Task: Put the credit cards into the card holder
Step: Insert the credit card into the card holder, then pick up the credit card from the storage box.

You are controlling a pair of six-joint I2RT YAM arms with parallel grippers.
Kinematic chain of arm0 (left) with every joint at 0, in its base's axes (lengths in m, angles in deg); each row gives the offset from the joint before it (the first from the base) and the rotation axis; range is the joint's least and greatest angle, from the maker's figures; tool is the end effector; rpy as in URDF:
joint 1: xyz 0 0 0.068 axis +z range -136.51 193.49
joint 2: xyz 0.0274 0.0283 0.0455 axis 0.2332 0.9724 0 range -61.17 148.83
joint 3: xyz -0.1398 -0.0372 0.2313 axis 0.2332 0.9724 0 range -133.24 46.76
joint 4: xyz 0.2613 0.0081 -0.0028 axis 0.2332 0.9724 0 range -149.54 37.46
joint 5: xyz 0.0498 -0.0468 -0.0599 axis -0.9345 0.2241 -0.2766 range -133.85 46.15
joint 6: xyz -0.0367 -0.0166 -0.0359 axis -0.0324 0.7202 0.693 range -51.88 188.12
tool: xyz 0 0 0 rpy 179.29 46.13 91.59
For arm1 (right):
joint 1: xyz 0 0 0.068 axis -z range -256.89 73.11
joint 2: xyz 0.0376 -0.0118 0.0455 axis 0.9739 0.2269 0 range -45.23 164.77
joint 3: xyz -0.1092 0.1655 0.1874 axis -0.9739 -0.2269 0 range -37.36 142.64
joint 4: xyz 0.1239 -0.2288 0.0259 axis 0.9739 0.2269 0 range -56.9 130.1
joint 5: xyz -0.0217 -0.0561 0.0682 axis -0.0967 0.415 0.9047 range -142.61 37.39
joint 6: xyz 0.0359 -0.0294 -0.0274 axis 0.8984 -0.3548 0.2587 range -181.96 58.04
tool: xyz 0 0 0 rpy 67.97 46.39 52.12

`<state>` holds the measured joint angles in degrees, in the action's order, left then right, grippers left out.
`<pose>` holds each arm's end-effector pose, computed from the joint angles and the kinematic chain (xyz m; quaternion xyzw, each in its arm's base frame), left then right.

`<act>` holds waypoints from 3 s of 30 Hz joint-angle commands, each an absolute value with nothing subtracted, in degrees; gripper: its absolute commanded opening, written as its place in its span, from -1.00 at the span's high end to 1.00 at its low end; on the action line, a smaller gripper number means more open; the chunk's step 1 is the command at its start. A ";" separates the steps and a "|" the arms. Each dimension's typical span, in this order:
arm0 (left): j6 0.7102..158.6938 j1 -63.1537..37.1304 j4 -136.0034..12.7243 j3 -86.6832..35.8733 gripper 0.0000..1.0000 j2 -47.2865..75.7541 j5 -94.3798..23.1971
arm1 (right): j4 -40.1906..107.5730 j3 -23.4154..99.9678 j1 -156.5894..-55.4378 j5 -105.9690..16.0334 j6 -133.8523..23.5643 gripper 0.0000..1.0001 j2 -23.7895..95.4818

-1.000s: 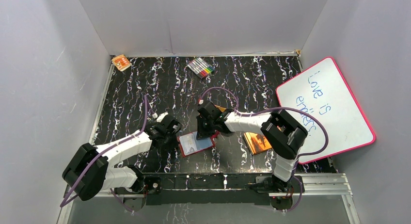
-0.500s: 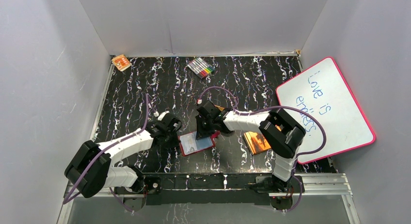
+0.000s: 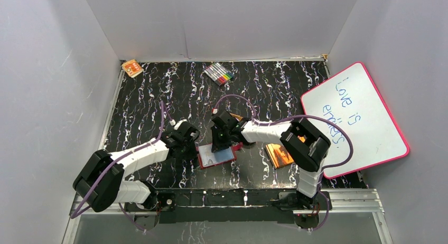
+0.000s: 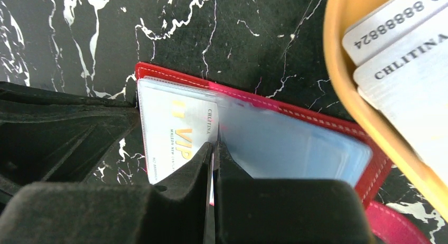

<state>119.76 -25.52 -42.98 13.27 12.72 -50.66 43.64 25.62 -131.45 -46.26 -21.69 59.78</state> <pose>0.1829 -0.1426 0.1624 -0.1221 0.9493 -0.1619 0.2401 0.2154 0.3095 0.1622 -0.1353 0.9362 0.2713 0.1781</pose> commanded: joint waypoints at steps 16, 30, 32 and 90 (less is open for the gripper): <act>119.43 -25.45 -40.23 15.06 0.83 14.16 -50.91 | 44.86 28.24 -133.17 -47.38 -21.43 0.67 57.37; 120.26 -24.99 -32.79 13.29 0.72 4.22 -53.43 | 50.01 29.65 -131.98 -50.38 -24.00 0.23 47.65; 120.54 -25.01 -31.59 13.16 0.66 1.85 -53.51 | 48.94 28.02 -130.31 -51.79 -23.17 0.22 45.45; 122.30 -24.84 -24.58 12.40 -0.36 -13.89 -57.39 | 35.61 16.87 -109.68 -42.74 -13.18 0.12 52.99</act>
